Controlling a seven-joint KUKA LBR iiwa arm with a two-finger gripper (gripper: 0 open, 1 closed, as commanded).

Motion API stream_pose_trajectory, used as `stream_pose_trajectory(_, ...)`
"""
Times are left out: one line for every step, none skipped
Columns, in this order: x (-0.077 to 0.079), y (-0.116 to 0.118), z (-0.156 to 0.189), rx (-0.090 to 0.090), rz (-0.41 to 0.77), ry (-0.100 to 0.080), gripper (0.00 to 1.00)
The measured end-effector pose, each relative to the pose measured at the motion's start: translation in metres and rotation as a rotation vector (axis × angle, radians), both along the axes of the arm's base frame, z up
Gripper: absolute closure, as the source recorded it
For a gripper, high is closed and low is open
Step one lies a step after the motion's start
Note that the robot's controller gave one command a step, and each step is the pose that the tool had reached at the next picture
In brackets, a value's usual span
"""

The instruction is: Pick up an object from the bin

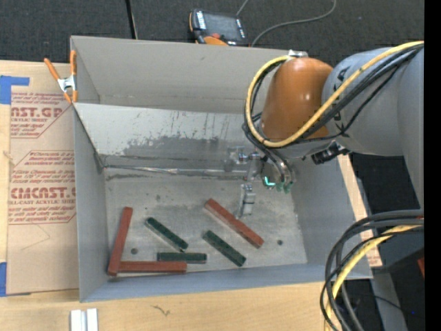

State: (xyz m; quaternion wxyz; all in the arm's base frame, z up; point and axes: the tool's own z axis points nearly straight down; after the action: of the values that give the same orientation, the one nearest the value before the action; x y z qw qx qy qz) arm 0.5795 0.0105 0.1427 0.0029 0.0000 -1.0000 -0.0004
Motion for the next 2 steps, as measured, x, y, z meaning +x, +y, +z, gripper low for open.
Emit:
stream_pose_trajectory(-0.039, -0.0101, -0.0697, 0.0, -0.087, 0.003, 0.0)
stream_pose_trajectory(-0.0356, -0.0099, -0.0654, 0.0, -0.086, -0.006, 1.0)
